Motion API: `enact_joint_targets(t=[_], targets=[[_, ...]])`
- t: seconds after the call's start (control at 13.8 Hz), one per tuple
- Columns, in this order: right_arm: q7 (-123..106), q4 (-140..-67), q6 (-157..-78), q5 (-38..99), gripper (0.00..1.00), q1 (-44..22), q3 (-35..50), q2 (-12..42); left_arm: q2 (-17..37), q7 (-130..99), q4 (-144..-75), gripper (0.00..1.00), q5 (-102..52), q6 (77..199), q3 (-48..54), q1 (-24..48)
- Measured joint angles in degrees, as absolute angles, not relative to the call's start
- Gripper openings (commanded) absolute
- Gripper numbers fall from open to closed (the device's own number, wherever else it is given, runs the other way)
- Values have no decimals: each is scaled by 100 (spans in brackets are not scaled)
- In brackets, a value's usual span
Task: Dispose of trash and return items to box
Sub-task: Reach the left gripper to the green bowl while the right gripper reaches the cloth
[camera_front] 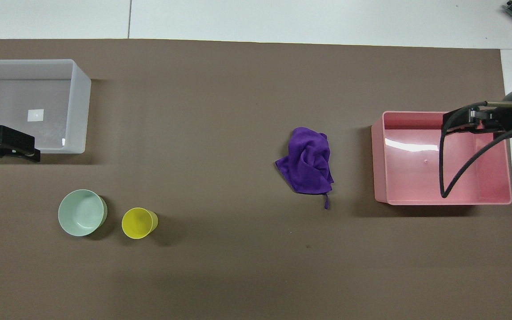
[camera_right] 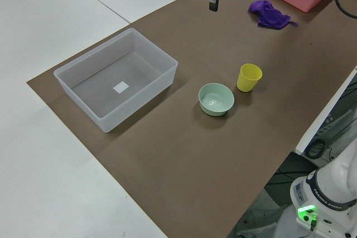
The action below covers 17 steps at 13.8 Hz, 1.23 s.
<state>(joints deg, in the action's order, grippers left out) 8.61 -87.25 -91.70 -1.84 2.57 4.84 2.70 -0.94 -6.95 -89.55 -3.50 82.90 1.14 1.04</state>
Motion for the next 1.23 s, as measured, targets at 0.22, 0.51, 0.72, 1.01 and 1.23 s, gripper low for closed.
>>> enact_joint_targets(t=[0.22, 0.51, 0.72, 1.01, 1.23], targets=[[861, -8725, -9170, -184, 100, 258, 484, 269, -91, -695, -8955, 100, -350, 8289, 114, 104], [859, -8727, -9170, -184, 100, 273, 464, 269, -90, -694, -8955, 100, -350, 8271, 116, 105], [867, -8731, -9191, -184, 100, 265, 468, 269, -97, -694, -8954, 100, -349, 8025, 109, 103], [890, -8773, -9266, -177, 100, 245, 480, 269, -104, -694, -8985, 100, -289, 7600, 92, 100], [1078, -8961, -9619, -170, 100, 109, 485, 275, -220, -692, -9494, 100, 51, 7560, 98, 102]])
